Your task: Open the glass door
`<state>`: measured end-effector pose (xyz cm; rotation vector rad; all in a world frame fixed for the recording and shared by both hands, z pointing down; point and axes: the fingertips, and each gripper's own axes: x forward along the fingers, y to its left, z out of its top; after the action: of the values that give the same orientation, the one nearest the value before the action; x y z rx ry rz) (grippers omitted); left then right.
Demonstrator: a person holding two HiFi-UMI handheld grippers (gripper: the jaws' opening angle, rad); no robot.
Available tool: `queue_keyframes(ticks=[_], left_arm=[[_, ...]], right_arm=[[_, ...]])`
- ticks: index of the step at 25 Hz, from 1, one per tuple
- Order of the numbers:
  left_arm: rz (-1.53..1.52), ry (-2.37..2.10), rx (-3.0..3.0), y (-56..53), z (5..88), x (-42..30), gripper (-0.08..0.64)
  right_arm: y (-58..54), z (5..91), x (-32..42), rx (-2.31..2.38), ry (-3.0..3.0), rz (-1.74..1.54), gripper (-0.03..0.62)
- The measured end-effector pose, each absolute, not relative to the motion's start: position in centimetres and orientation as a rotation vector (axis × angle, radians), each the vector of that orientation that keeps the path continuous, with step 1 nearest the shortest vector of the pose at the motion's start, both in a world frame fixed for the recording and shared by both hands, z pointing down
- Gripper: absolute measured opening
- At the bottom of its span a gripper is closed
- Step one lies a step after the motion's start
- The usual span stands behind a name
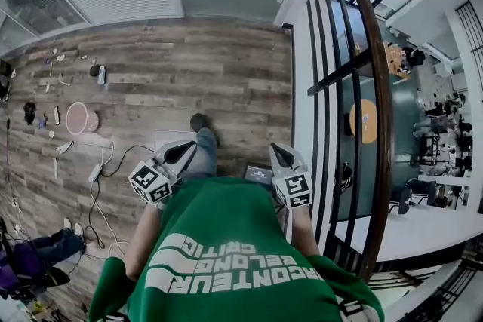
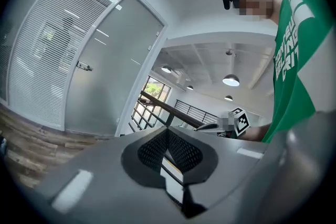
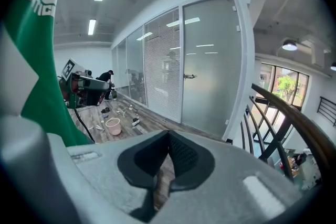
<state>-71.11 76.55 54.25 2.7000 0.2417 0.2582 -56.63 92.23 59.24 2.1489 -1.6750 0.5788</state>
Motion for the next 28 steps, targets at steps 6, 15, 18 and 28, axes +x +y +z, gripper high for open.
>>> queue_keyframes(ticks=[6, 15, 18, 28], left_arm=[[0.238, 0.288, 2.676, 73.5, 55.0, -66.1, 0.009], [0.21, 0.273, 2.659, 67.1, 55.4, -59.0, 0.009], [0.199, 0.272, 2.67, 65.0, 54.8, -56.9, 0.009], [0.225, 0.178, 2.676, 59.4, 55.5, -55.4, 0.009]], right_arm=[[89.2, 58.8, -52.9, 2.161, -1.617, 0.593, -0.008], [83.7, 58.5, -45.9, 2.162, -1.595, 0.614, -0.008], [81.6, 58.4, -43.8, 2.147, -1.59, 0.617, -0.008], [76.2, 58.9, -40.9, 2.078, -1.638, 0.623, -0.008]])
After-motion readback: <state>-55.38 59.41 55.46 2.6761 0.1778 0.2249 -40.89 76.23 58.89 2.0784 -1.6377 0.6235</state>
